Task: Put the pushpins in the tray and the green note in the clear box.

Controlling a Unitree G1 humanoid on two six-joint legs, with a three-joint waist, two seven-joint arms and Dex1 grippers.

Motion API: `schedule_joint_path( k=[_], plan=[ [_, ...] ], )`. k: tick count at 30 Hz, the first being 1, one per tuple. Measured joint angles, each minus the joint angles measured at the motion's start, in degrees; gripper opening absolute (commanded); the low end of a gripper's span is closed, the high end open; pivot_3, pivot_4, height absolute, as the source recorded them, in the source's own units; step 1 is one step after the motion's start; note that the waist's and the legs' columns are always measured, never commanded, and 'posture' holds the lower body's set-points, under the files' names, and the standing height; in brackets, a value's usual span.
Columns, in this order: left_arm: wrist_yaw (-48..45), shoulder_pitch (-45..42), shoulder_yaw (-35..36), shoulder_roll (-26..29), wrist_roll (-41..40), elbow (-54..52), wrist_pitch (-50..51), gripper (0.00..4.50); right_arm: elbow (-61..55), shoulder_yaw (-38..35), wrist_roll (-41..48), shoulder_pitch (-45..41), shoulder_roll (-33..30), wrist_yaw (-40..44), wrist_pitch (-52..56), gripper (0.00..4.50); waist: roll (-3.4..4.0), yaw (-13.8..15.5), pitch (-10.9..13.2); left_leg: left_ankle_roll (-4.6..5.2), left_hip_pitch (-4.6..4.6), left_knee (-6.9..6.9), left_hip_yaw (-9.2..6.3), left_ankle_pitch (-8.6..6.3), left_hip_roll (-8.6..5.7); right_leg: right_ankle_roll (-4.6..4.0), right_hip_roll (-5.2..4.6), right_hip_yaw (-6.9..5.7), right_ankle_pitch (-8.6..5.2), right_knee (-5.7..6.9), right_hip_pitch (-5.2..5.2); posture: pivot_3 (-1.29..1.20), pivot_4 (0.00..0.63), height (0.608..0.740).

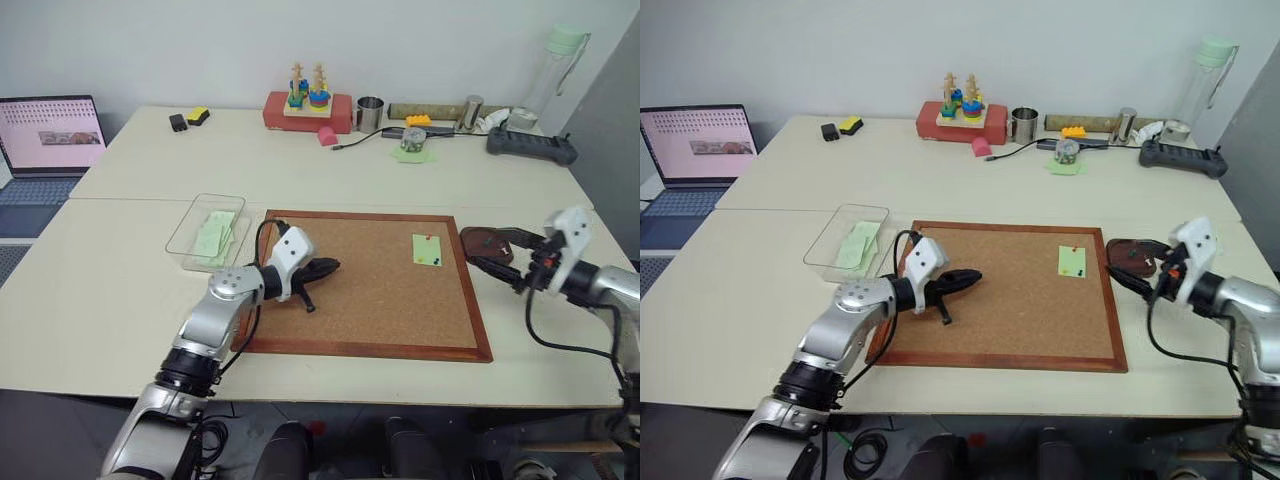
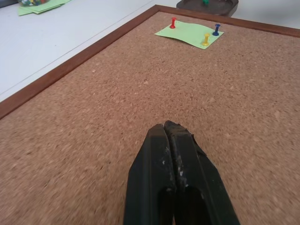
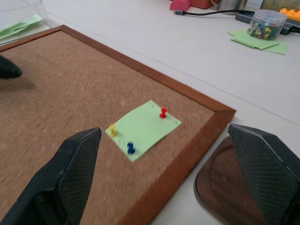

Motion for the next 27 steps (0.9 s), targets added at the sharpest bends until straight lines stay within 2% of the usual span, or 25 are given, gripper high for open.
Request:
schedule_joint_path(
  k=[9, 18, 20, 27],
  plan=[
    [-1.8, -1.2, 0.1, -1.8, 1.7, 7.7, -5.8, 0.03, 20.1, 8.9, -9.5, -13.4, 8.0, -2.3, -9.2, 4.50, 0.01, 0.1, 0.0, 0.00, 0.05, 0.04, 0.18, 0.00, -0.01, -0.08, 0.00, 0.17, 0.20, 0.00, -0.01, 0.00, 0.150, 0.740],
    [-1.9, -1.4, 0.2, -2.0, 2.5, 7.8, -6.0, 0.03, 36.4, 9.6, -14.3, -19.7, 11.4, -3.4, -18.7, 4.50, 0.02, 0.1, 0.0, 0.00, 0.07, 0.05, 0.21, 0.00, 0.00, -0.05, -0.03, 0.23, 0.23, 0.02, -0.01, 0.00, 0.150, 0.740],
    [-1.9, -1.4, 0.3, -1.9, 2.7, 7.8, -5.9, 0.01, 39.2, 9.6, -14.9, -20.4, 11.6, -3.4, -20.2, 4.32, 0.02, 0.0, 0.0, 0.00, 0.08, 0.05, 0.23, 0.00, 0.00, -0.04, -0.03, 0.26, 0.24, 0.03, -0.01, 0.00, 0.150, 0.740],
    [-1.8, -1.4, 0.3, -1.9, 3.2, 7.6, -5.7, 0.00, 42.0, 9.2, -15.1, -20.9, 12.3, -1.7, -23.4, 2.99, 0.03, 0.0, 0.0, 0.00, 0.11, 0.05, 0.24, 0.00, 0.00, -0.04, -0.03, 0.27, 0.24, 0.04, 0.01, 0.00, 0.150, 0.740]
  ],
)
